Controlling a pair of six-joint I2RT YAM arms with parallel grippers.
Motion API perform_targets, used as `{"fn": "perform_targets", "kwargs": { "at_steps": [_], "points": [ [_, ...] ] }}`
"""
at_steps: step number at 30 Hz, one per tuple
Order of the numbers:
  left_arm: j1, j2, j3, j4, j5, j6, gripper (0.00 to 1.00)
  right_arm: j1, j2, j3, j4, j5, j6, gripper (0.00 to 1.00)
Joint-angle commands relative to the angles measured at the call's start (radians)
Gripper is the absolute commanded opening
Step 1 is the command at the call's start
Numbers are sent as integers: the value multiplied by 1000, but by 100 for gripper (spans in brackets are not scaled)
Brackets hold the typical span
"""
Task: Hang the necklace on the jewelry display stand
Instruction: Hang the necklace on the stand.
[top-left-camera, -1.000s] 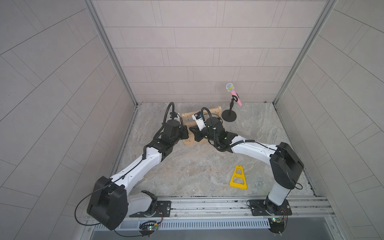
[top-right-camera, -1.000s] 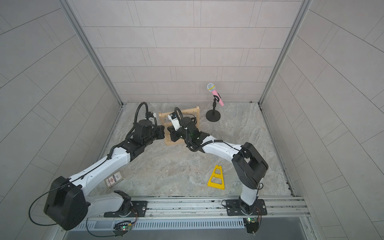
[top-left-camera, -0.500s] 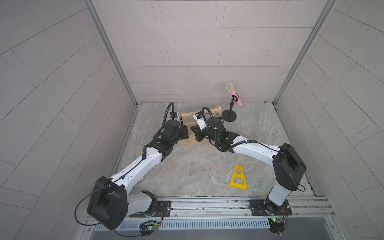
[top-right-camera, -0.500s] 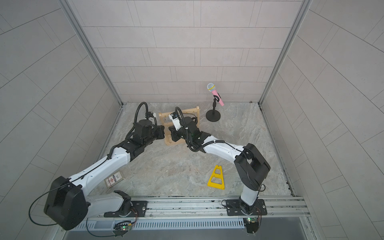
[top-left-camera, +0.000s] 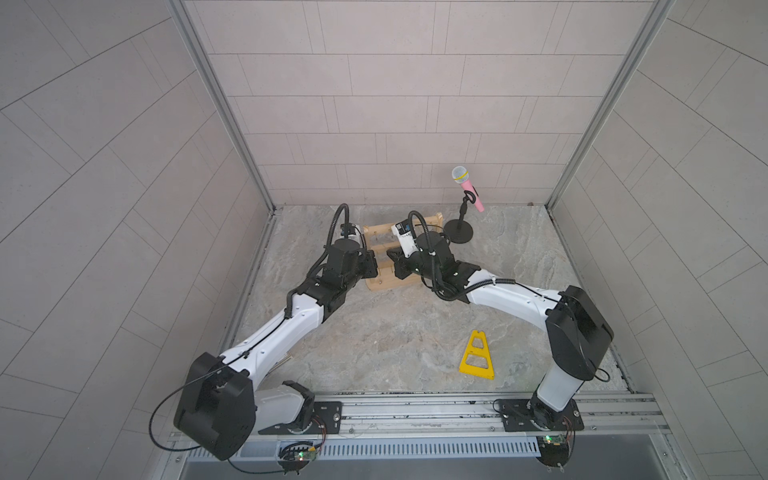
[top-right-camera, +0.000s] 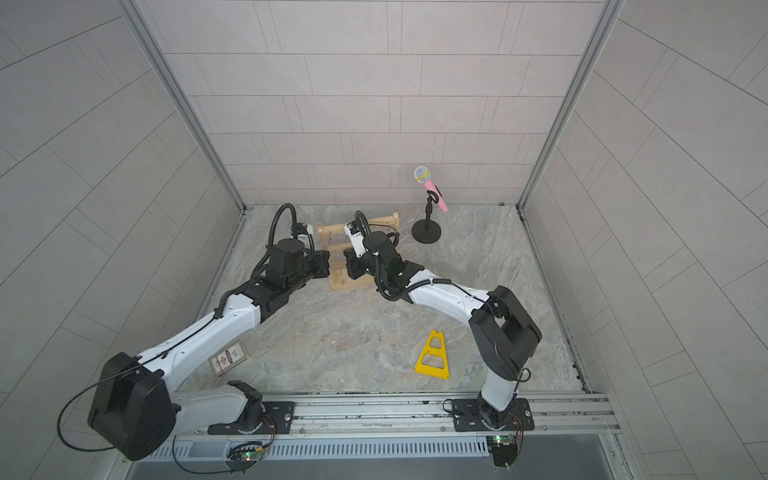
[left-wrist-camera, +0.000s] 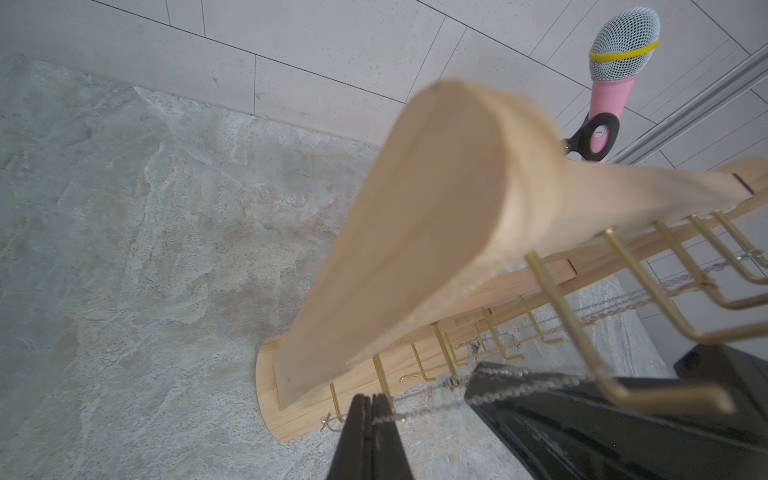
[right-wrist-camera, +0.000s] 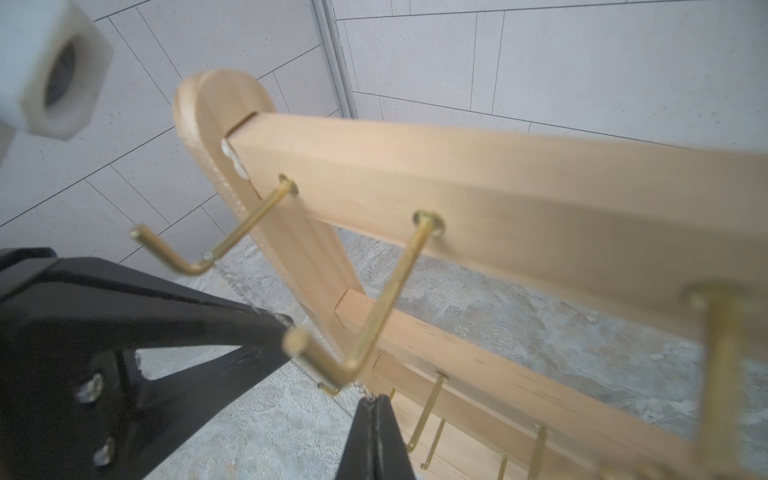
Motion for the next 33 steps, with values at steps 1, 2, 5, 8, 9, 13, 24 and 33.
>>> {"fn": "perform_targets", "kwargs": {
  "at_steps": [1, 2, 5, 8, 9, 13, 24, 33],
  "points": [
    [2, 13, 32, -5, 2, 9, 0, -2, 8, 23, 5, 13, 13, 1],
    [2, 13, 32, -4, 3, 8, 0, -3, 10, 25, 5, 13, 12, 1],
    [2, 11, 30, -5, 0, 8, 0, -4, 11, 27, 5, 4, 14, 1],
    [1, 4, 29, -8, -8, 11, 0, -4, 10, 24, 17, -44, 10, 2],
    [1, 1, 29, -9, -11, 11, 0, -4, 9, 24, 22, -68, 8, 2],
    [1, -4, 26, -11, -19, 11, 0, 5, 14, 33, 24, -113, -1, 2],
    [2, -11, 25, -16, -21, 13, 0, 10, 24, 39, 11, -122, 0, 10],
    [1, -12, 25, -15, -19, 12, 0, 10, 66, 62, 20, -111, 10, 17]
  ]
}}
